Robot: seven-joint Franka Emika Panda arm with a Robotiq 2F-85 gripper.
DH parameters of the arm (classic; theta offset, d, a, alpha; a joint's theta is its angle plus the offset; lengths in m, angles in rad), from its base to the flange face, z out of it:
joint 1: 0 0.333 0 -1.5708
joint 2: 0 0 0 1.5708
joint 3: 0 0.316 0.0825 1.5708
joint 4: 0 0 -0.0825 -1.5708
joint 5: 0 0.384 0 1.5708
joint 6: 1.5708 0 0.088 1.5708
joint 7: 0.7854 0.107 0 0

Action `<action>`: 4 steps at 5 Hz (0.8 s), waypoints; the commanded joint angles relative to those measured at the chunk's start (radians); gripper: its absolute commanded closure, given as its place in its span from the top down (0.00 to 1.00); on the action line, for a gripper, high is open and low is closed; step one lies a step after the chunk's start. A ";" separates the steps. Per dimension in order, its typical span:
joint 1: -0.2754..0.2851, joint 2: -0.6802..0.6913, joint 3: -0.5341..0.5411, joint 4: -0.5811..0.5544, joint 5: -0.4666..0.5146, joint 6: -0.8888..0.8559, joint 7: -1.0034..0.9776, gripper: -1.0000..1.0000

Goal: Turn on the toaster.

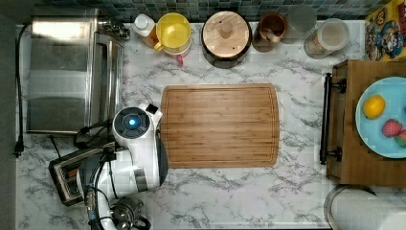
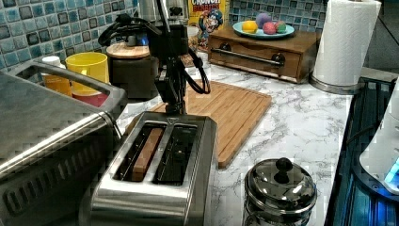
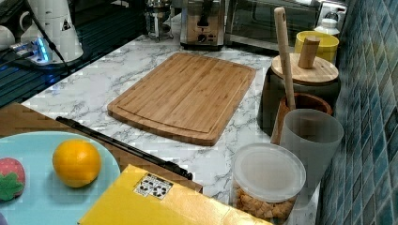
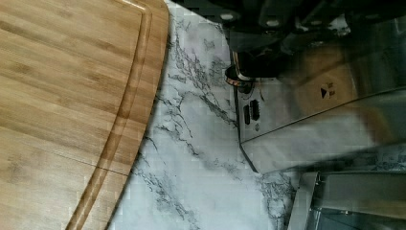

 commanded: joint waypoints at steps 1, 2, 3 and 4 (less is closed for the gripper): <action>0.066 0.350 -0.018 -0.128 -0.119 -0.052 0.144 0.00; 0.075 0.349 -0.027 -0.128 -0.114 -0.052 0.140 0.00; 0.097 0.348 -0.047 -0.127 -0.103 -0.054 0.131 0.00; 0.089 0.348 -0.039 -0.128 -0.107 -0.053 0.134 0.00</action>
